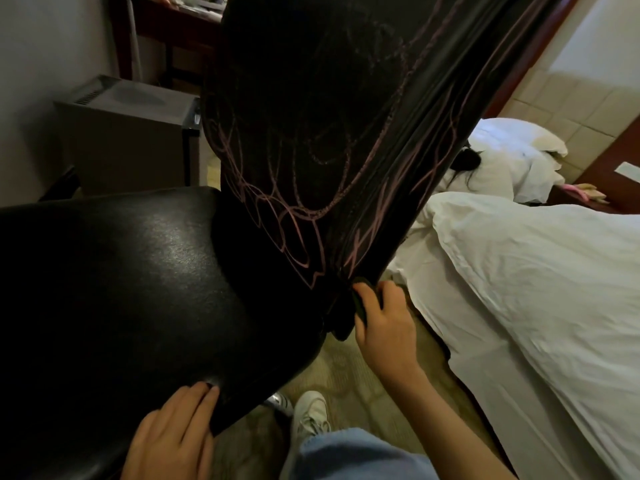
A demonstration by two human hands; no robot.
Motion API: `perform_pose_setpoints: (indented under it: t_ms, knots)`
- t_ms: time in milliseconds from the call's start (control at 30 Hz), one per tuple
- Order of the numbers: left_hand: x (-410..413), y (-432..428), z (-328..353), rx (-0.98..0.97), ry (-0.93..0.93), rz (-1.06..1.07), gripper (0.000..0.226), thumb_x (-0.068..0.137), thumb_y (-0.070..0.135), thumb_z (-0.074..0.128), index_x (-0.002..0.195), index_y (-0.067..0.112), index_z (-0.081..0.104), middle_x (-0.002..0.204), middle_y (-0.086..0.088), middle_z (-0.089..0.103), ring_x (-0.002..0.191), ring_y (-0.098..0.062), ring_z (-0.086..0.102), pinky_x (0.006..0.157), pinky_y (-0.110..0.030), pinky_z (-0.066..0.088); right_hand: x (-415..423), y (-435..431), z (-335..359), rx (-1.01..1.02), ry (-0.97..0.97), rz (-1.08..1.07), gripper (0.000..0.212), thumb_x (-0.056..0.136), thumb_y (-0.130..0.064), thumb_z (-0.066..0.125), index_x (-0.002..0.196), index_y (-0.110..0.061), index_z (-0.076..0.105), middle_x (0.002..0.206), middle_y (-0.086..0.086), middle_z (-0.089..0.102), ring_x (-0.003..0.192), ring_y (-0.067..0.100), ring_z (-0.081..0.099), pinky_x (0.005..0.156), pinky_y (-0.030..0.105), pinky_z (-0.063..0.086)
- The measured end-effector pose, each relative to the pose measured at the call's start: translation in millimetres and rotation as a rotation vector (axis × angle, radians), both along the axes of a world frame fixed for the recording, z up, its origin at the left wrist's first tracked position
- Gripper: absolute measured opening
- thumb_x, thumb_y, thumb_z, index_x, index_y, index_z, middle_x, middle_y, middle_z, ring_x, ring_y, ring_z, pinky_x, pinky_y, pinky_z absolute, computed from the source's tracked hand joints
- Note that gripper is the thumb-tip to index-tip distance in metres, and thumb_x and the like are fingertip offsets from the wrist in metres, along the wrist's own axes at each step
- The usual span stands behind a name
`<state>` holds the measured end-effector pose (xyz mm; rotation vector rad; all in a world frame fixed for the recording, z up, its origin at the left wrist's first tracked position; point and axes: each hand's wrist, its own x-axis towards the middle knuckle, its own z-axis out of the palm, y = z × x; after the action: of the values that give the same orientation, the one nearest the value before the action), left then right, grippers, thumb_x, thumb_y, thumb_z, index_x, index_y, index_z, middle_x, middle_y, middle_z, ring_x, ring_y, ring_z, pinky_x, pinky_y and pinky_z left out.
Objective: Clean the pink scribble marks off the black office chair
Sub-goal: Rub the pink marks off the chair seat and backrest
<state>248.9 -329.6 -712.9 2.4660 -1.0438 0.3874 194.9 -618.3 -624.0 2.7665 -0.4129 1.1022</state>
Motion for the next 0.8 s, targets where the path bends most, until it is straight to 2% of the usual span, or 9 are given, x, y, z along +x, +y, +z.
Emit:
perform_pose_setpoints:
  t_ms: [100, 167, 233, 300, 367, 467, 600, 700, 800]
  knots:
    - [1, -2, -3, -0.011, -0.003, 0.002, 0.07, 0.098, 0.038, 0.01, 0.101, 0.007, 0.073, 0.107, -0.014, 0.069, 0.091, -0.027, 0.065, 0.075, -0.02, 0.019, -1, 0, -11, 0.052, 0.029, -0.001, 0.04, 0.086, -0.031, 0.048, 0.11, -0.004, 0.064, 0.093, 0.012, 0.055, 0.076, 0.022, 0.054, 0.055, 0.027, 0.049]
    - [1, -1, -8, -0.007, 0.015, 0.007, 0.072, 0.098, 0.04, 0.008, 0.103, 0.008, 0.073, 0.108, -0.013, 0.068, 0.096, -0.026, 0.062, 0.076, -0.023, 0.024, -2, -1, -9, 0.056, 0.039, 0.01, 0.037, 0.084, -0.029, 0.049, 0.109, -0.006, 0.064, 0.093, 0.011, 0.054, 0.076, 0.021, 0.053, 0.056, 0.025, 0.047]
    - [0, -1, -12, 0.0, 0.02, 0.003, 0.065, 0.097, 0.037, 0.014, 0.104, 0.008, 0.072, 0.11, -0.013, 0.068, 0.101, -0.024, 0.055, 0.078, -0.029, 0.031, -6, -1, -11, 0.054, 0.098, 0.019, 0.03, 0.081, -0.023, 0.06, 0.107, -0.008, 0.064, 0.091, 0.009, 0.053, 0.074, 0.019, 0.052, 0.055, 0.023, 0.045]
    - [1, -2, -12, -0.02, 0.01, 0.018, 0.051, 0.089, 0.029, 0.029, 0.103, 0.007, 0.073, 0.11, -0.014, 0.067, 0.102, -0.023, 0.052, 0.079, -0.032, 0.033, -15, 2, -17, 0.094, 0.205, 0.01, 0.03, 0.074, -0.016, 0.073, 0.103, -0.012, 0.066, 0.087, 0.005, 0.052, 0.07, 0.015, 0.05, 0.052, 0.019, 0.041]
    - [1, -3, -10, -0.044, -0.012, 0.027, 0.048, 0.084, 0.028, 0.034, 0.102, 0.005, 0.073, 0.108, -0.015, 0.068, 0.102, -0.022, 0.05, 0.079, -0.032, 0.032, -26, 5, -24, 0.154, 0.253, -0.019, 0.025, 0.077, -0.019, 0.069, 0.101, -0.015, 0.066, 0.087, 0.0, 0.048, 0.07, 0.009, 0.046, 0.053, 0.016, 0.037]
    - [-1, -1, -4, -0.066, -0.004, 0.019, 0.048, 0.077, 0.028, 0.038, 0.101, 0.006, 0.073, 0.106, -0.014, 0.069, 0.103, -0.02, 0.048, 0.077, -0.029, 0.031, -38, 9, -4, 0.243, 0.142, 0.028, 0.034, 0.082, -0.028, 0.047, 0.107, -0.014, 0.066, 0.093, 0.001, 0.047, 0.078, 0.007, 0.042, 0.064, 0.016, 0.037]
    - [-1, 3, -5, -0.055, 0.007, 0.009, 0.048, 0.081, 0.03, 0.037, 0.1, 0.006, 0.073, 0.106, -0.014, 0.069, 0.102, -0.02, 0.049, 0.076, -0.025, 0.028, -26, 9, 63, 0.177, -0.109, 0.125, 0.034, 0.083, -0.021, 0.051, 0.11, -0.007, 0.066, 0.096, 0.011, 0.049, 0.085, 0.015, 0.047, 0.077, 0.016, 0.037]
    - [1, 4, -2, -0.082, -0.038, 0.004, 0.046, 0.077, 0.028, 0.039, 0.097, 0.005, 0.074, 0.103, -0.014, 0.069, 0.098, -0.021, 0.055, 0.075, -0.024, 0.029, -8, 2, 101, 0.109, -0.195, 0.101, 0.033, 0.083, -0.018, 0.051, 0.111, -0.006, 0.065, 0.097, 0.014, 0.048, 0.086, 0.019, 0.047, 0.078, 0.016, 0.036]
    - [1, 4, 3, -0.113, -0.084, -0.015, 0.044, 0.073, 0.023, 0.041, 0.093, 0.004, 0.075, 0.099, -0.015, 0.071, 0.093, -0.022, 0.061, 0.071, -0.027, 0.032, -1, -2, 100, 0.013, -0.187, 0.04, 0.033, 0.085, -0.021, 0.05, 0.11, -0.005, 0.065, 0.096, 0.016, 0.051, 0.084, 0.025, 0.05, 0.07, 0.024, 0.042]
